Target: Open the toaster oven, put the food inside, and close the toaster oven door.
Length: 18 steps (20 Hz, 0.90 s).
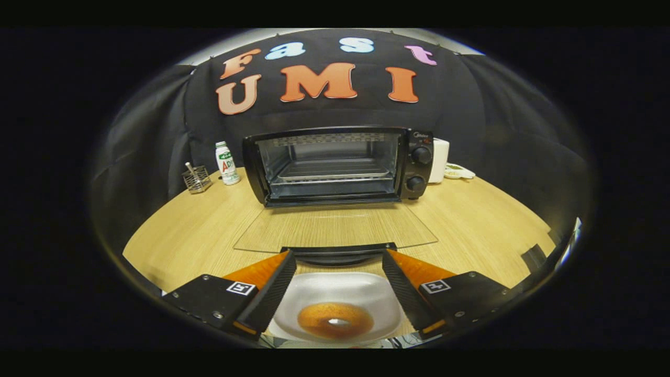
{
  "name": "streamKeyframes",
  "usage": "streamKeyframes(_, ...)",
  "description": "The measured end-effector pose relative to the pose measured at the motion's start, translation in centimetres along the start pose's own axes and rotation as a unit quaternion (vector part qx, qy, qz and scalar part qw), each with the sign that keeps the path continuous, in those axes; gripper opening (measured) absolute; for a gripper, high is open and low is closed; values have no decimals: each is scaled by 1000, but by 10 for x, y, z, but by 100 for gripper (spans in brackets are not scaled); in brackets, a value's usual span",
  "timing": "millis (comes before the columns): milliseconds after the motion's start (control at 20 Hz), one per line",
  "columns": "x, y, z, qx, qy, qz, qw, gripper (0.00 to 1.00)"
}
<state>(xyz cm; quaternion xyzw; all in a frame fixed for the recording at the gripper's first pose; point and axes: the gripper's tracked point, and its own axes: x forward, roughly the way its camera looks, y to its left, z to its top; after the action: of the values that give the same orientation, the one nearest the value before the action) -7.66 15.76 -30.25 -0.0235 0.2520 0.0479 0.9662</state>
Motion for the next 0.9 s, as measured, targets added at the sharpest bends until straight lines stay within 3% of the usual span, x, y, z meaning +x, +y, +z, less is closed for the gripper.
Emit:
streamKeyframes(400, -46, -1, -30, 8, 0, 6, 1000, 99)
streamKeyframes(900, -60, 3, -70, -10, 22, 15, 1000, 99)
